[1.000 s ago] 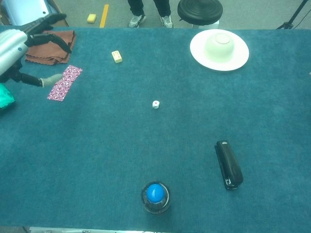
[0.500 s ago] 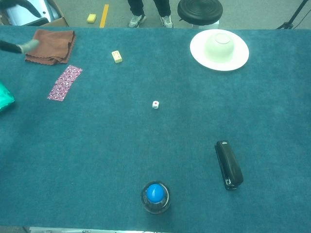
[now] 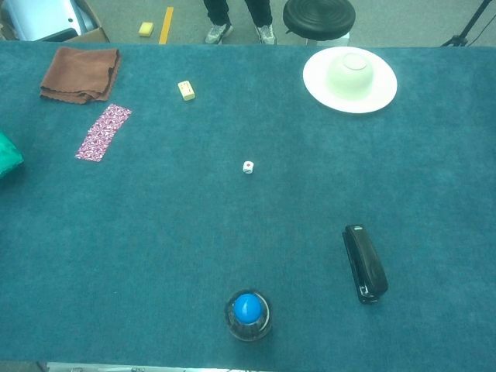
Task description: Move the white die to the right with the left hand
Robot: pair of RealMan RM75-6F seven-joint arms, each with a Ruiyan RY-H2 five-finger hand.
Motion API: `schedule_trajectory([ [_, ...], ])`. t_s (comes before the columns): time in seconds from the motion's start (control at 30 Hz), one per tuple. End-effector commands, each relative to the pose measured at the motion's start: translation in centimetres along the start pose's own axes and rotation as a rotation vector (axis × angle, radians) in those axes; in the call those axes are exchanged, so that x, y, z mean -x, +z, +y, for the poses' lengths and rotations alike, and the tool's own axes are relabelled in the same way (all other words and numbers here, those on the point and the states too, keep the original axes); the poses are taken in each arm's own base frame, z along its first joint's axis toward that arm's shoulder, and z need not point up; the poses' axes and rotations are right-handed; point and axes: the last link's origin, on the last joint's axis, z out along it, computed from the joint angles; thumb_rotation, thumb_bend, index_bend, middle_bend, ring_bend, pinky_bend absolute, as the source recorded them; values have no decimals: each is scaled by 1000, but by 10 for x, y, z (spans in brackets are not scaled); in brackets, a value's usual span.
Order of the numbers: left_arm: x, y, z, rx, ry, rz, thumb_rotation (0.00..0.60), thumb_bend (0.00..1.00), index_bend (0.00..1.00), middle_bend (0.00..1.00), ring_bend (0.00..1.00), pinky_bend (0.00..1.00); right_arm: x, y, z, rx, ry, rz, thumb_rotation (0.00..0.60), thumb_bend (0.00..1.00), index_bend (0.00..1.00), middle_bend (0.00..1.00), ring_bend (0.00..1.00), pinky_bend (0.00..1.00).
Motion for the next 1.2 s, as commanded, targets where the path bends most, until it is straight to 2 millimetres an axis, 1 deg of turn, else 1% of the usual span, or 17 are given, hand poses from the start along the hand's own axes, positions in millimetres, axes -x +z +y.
schedule_trajectory([
  [0.03,-17,-17,-6,-52,40,29,600,272,351,39,0,110,-6,-6,5,24,-9,7,600,0,476,293,193,210],
  [0.17,-26,-33,-6,-74,61,45,600,272,352,39,0,111,-11,-13,10,36,-3,14,600,0,476,293,193,210],
  [0.3,-26,-43,-8,-92,73,30,600,272,352,39,0,110,-12,-17,14,40,8,25,600,0,476,293,193,210],
  [0.47,-20,-56,-9,-97,97,-2,600,271,353,39,0,111,-12,-25,19,51,23,40,600,0,476,293,193,210],
  [0.6,-13,-72,-9,-106,112,-37,600,272,353,39,0,110,-11,-34,23,70,40,51,600,0,476,293,193,210],
  [0.8,-3,-91,-18,-147,116,-91,600,272,353,39,0,110,-8,-45,28,93,57,63,600,0,476,293,193,210],
  [1.03,4,-101,-32,-199,80,-110,600,272,353,42,0,110,-7,-48,29,96,68,70,600,0,476,293,193,210],
  [1.2,7,-102,-36,-203,72,-116,600,272,353,43,0,110,-6,-48,28,91,71,70,600,0,476,293,193,210],
])
